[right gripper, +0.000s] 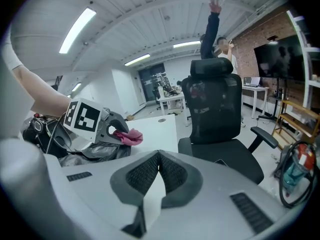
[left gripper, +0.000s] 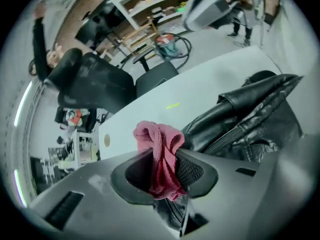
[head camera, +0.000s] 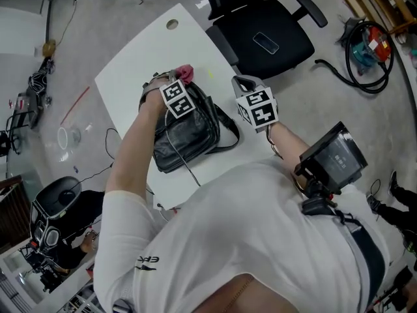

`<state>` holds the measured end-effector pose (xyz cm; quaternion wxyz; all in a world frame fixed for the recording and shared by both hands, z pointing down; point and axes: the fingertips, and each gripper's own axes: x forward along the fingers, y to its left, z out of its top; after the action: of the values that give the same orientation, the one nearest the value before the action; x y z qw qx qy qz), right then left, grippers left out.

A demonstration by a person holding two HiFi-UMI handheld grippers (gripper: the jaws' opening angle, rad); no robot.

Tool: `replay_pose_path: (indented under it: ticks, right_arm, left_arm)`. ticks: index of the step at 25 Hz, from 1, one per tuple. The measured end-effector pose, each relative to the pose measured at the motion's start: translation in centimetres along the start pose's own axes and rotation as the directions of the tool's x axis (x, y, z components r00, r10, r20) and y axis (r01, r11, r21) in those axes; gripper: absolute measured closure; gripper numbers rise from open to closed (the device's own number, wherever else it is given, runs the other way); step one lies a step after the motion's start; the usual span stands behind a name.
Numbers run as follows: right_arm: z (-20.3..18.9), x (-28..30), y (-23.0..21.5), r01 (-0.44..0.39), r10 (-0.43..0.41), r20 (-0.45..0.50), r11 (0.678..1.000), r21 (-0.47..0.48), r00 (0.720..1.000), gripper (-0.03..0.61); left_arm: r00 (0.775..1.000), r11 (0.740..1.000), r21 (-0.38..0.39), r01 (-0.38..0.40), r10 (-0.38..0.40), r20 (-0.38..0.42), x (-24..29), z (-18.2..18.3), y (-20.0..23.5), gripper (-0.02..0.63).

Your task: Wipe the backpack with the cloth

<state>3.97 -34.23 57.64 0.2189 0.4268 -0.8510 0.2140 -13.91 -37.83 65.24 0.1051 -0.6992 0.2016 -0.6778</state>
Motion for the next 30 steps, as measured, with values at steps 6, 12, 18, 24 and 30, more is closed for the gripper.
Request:
replay_pose_path:
  ticks: [6,12,18,24,30]
  right_arm:
    - [-0.6,-1.7,-0.3,0.028,-0.028,0.012,1.000,0.006,1.000,0.575]
    - [-2.0,-4.0,-0.4,0.057,-0.058,0.022,0.998,0.014,0.998,0.575]
    - [-2.8,-6.4,-0.3,0.092,-0.092,0.034,0.996,0.015,0.995,0.575]
    - [-3.5,-8.8,-0.2,0.129,-0.130,0.050,0.991,0.024,0.990,0.575]
    - [-4.6,-11.0,0.1,0.150,-0.152,0.059,0.988,0.038,0.987,0.575]
  left_arm:
    - [0.999,0.951,0.305,0.047,-0.041,-0.024,-0.4,4.4,-3.0,0.508]
    - [0.997,0.891,0.448,0.074,-0.073,-0.019,-1.4,6.9,-6.3,0.508]
    - [0.996,0.823,0.563,0.081,-0.091,-0.010,-2.6,8.6,-9.2,0.509]
    - [0.992,0.754,0.649,0.100,-0.124,-0.009,-3.9,10.2,-12.5,0.509]
    - [0.974,0.676,0.713,0.184,-0.225,-0.038,-6.0,11.6,-17.6,0.509]
